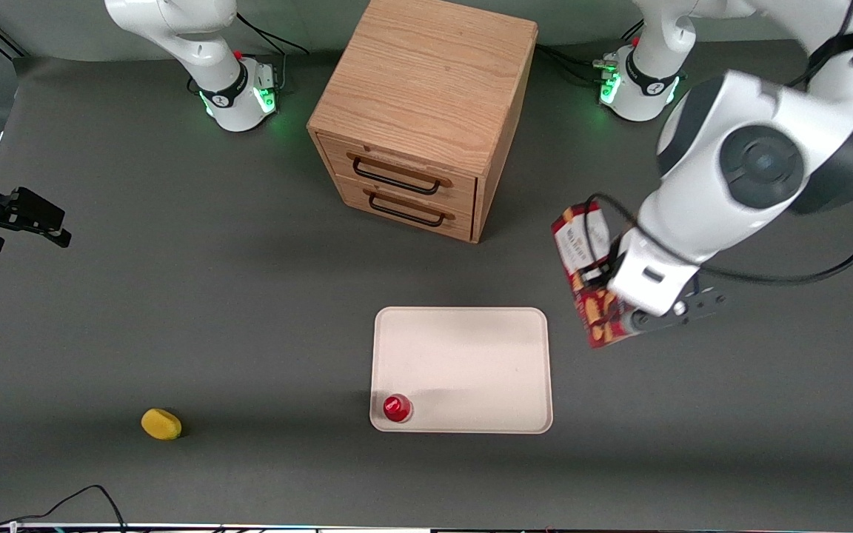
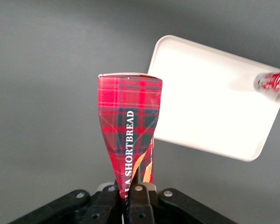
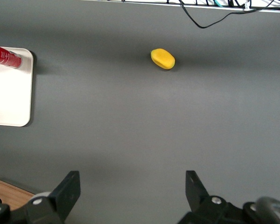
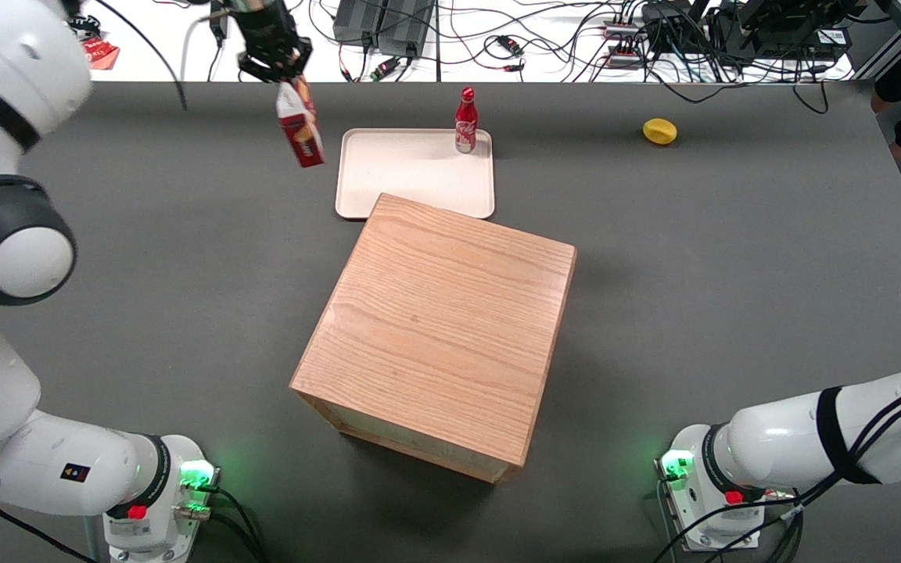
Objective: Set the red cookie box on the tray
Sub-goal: 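Carry the held cookie box with the left gripper over the white tray, then lower the cookie box upright onto the tray and open the left gripper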
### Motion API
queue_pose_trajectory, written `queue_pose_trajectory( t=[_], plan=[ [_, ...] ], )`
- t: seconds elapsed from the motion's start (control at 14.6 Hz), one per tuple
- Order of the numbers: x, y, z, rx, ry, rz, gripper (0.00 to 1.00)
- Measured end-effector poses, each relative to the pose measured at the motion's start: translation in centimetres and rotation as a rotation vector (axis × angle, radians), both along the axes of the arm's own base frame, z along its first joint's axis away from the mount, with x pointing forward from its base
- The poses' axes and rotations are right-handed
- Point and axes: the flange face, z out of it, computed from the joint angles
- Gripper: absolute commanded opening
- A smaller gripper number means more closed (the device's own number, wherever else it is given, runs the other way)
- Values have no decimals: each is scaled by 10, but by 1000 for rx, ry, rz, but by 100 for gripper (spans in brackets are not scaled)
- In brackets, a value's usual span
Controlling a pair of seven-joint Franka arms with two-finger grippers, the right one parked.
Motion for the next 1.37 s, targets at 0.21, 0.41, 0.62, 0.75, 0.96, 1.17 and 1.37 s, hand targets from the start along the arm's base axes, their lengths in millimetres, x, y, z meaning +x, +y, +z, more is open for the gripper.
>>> queue_pose_trajectory(
  t=[0.21, 0.41, 0.62, 0.75, 0.96, 1.17, 1.37],
  plan=[
    [14, -29, -53, -4, -15, 1, 0],
    [25, -44, -100, -16, -14, -5, 0],
    [32, -55, -134, -31, -30, -1, 0],
    [32, -64, -152, -37, -36, -1, 0],
    [27, -73, -182, -37, -33, -10, 0],
    [25, -74, -208, -18, -32, -20, 0],
    [24, -70, -227, -12, -44, -20, 0]
  ],
)
